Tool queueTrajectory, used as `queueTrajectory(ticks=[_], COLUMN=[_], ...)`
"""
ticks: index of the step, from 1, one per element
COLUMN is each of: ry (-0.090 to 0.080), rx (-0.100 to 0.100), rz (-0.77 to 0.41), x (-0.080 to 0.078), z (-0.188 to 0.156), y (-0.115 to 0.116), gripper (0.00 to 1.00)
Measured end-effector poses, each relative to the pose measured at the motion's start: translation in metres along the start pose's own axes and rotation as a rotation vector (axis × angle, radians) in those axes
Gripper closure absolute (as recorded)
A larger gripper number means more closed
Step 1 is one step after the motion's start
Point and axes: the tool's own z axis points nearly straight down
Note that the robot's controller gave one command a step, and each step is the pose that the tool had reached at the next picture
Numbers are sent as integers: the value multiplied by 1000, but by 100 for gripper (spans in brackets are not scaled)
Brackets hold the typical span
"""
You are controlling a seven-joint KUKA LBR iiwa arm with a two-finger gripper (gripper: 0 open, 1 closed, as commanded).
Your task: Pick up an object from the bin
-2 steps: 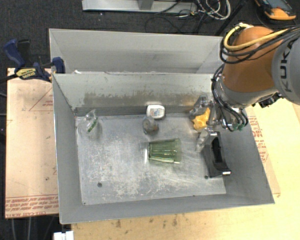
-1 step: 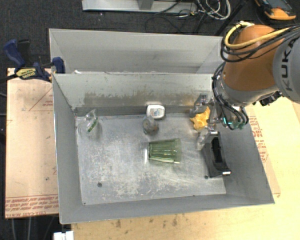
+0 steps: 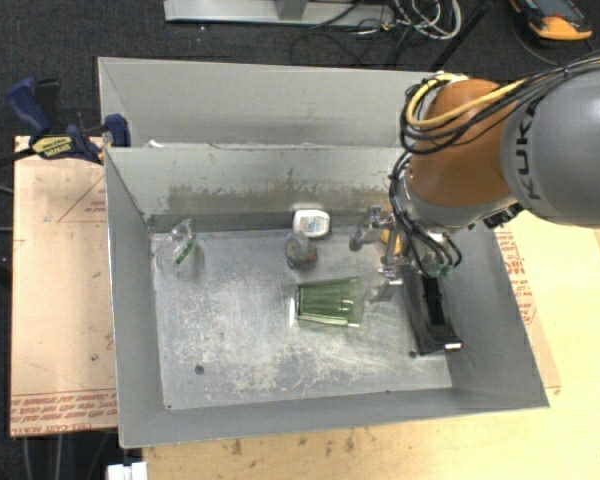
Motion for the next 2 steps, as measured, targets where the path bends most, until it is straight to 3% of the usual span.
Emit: queueTrajectory(ticks=[1, 2], ry=[1, 1], rx=[4, 4], rz=[-211, -212], x=[6, 6], z=[74, 74], y=[43, 43], gripper=[100, 100])
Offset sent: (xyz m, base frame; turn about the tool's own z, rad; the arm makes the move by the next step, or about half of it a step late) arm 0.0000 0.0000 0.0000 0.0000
